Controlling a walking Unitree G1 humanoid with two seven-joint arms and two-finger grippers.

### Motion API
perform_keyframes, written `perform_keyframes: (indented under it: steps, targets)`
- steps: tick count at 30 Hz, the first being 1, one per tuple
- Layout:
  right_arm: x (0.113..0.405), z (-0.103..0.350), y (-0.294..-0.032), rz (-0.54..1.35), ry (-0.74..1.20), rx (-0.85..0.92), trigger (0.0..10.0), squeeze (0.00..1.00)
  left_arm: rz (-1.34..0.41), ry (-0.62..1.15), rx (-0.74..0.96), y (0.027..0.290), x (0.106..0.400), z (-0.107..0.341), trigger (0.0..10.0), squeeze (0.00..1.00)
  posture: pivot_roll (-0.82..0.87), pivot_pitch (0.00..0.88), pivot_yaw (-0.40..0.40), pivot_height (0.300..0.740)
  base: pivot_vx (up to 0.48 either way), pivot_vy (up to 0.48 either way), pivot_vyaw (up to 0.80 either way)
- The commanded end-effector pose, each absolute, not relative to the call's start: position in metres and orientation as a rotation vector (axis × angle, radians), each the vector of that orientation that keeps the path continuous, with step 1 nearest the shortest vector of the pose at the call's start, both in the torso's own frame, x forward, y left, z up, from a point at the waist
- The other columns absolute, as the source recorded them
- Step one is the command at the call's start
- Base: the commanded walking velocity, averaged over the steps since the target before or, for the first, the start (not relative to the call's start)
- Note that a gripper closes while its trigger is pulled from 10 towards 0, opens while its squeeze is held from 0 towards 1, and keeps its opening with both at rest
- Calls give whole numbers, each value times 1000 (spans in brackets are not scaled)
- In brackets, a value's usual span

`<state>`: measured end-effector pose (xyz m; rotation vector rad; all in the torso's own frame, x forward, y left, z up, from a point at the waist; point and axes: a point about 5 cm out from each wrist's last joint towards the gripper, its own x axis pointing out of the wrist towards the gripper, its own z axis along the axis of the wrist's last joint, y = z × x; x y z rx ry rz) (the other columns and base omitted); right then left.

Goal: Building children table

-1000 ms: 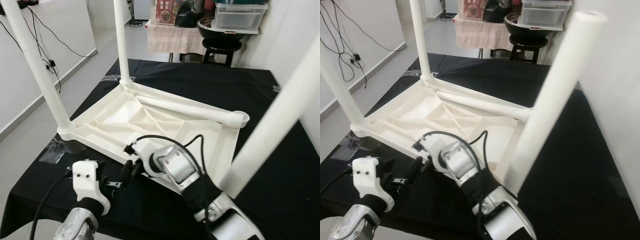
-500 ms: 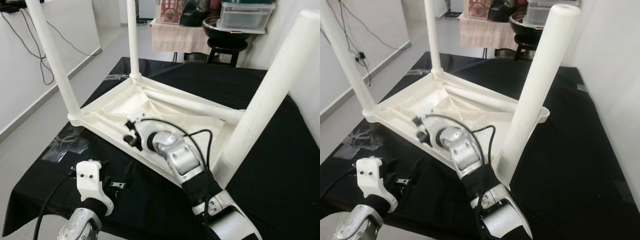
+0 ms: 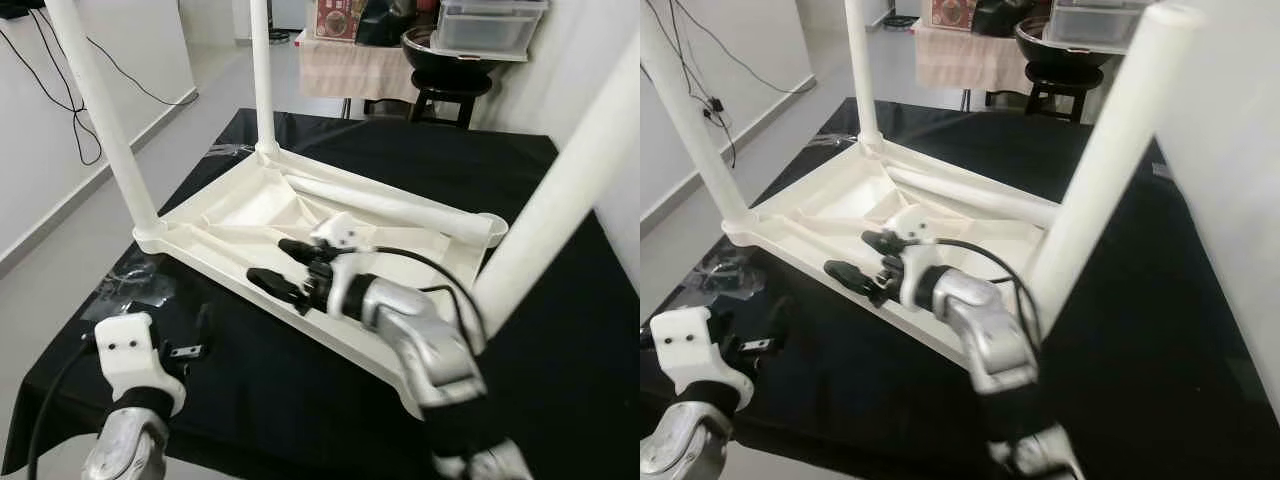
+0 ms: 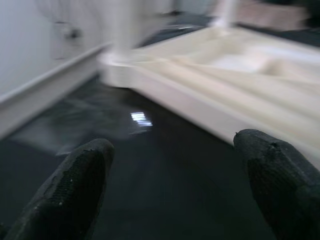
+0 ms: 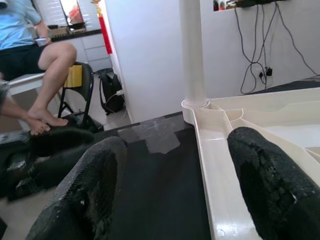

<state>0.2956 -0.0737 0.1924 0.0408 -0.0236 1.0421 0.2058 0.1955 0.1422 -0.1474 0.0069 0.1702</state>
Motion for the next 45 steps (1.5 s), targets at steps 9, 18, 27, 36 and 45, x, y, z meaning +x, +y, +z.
perform_keyframes:
  steps: [9, 18, 27, 36, 45]
  targets:
    - [240, 176, -110, 1361, 46, 164, 10000, 0, 170, 3, -103, 198, 204, 143, 10000, 0, -49, 83, -3, 740, 0, 348, 0]
    - [223, 168, -153, 1481, 250, 63, 10000, 0, 138, -8, -76, 196, 206, 144, 10000, 0, -59, 71, -4, 740, 0, 0, -622]
    - [219, 179, -209, 1456, 421, -153, 10000, 0, 76, -23, -72, 191, 207, 146, 10000, 0, -69, 66, -6, 740, 0, 0, -800]
    - [227, 183, -252, 1268, 597, -398, 10000, 0, 57, -29, -67, 190, 208, 145, 10000, 0, -80, 64, 0, 740, 0, 0, -605]
    - [260, 191, -286, 899, 672, -591, 10000, 0, -5, -36, -43, 185, 207, 147, 10000, 0, -74, 67, 7, 740, 0, 0, 0]
